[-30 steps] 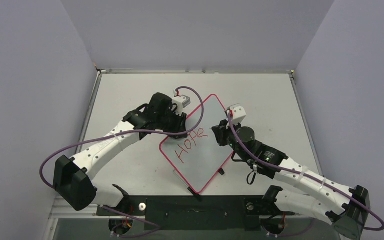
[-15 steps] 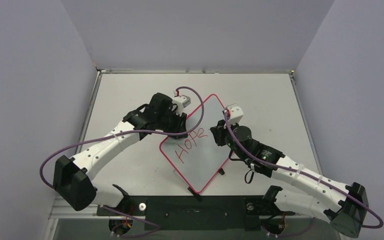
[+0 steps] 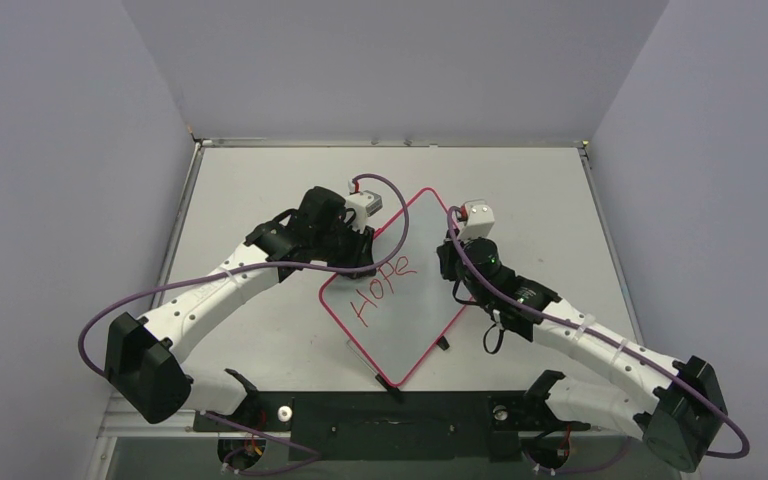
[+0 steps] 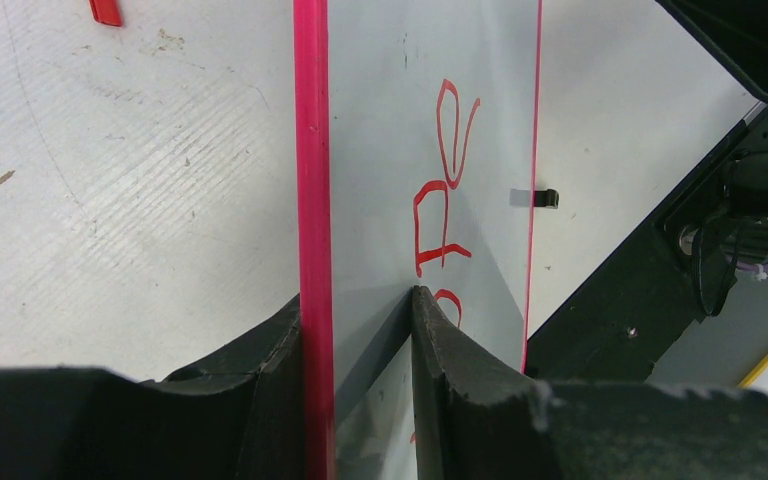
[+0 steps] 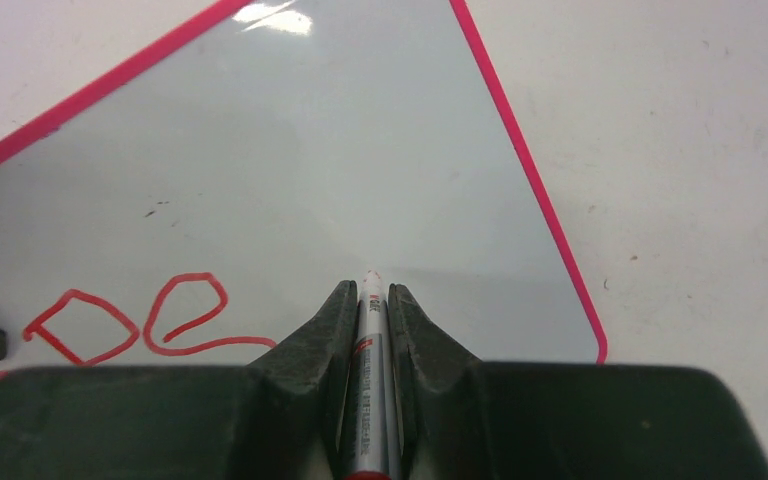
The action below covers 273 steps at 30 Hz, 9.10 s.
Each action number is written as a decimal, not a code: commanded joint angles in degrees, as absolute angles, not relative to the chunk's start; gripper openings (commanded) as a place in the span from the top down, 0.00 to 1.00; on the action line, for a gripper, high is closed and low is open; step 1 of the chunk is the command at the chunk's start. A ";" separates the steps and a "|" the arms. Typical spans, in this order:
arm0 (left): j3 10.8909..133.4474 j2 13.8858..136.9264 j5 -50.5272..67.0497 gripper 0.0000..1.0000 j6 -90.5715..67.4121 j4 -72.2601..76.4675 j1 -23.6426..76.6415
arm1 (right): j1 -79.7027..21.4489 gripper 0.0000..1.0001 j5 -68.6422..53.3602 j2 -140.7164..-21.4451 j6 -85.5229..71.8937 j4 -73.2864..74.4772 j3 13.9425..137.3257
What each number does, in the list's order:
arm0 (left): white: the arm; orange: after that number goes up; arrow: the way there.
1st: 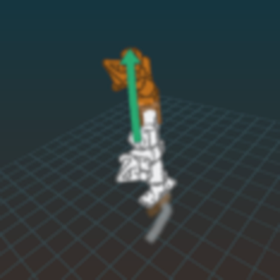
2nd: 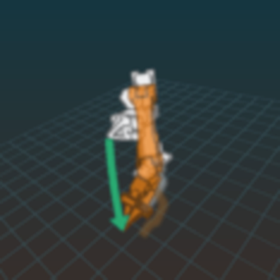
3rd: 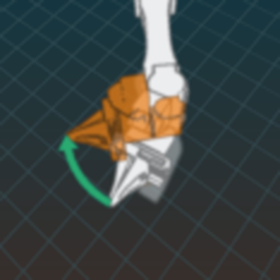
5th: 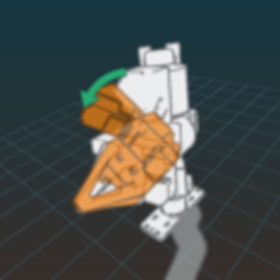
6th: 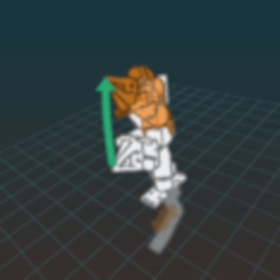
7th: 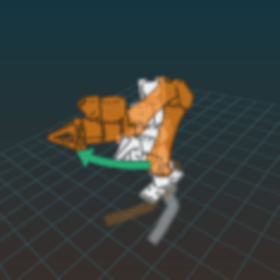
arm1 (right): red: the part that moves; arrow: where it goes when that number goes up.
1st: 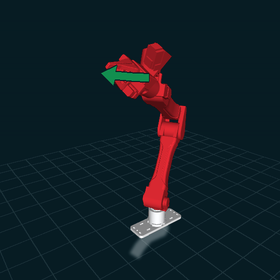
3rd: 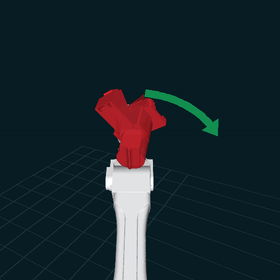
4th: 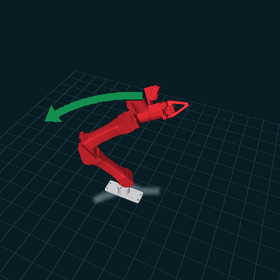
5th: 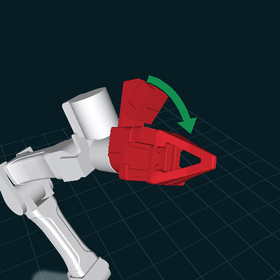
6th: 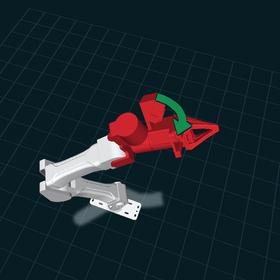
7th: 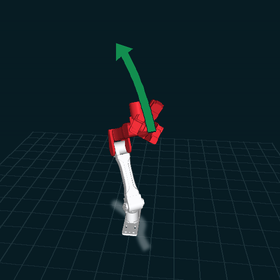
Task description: Write a sentence on the whiteboard
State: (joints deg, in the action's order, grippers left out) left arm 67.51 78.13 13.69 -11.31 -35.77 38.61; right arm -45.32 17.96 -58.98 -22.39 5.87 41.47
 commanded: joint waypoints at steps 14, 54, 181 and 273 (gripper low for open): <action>65.70 78.36 1.84 1.00 -1.61 -39.90 39.06 | -39.36 1.00 11.54 -60.76 -23.78 0.80 42.62; 65.57 78.33 1.26 1.00 -1.66 -39.84 39.28 | -39.36 1.00 3.09 -59.59 -25.08 -3.70 43.67; 65.57 80.32 -1.47 1.00 -1.85 -40.30 40.34 | -85.37 1.00 24.58 -56.22 -22.12 -2.57 30.11; 65.49 80.47 -1.41 1.00 -1.77 -40.23 40.38 | -79.46 1.00 23.37 -63.01 -23.66 -2.57 33.39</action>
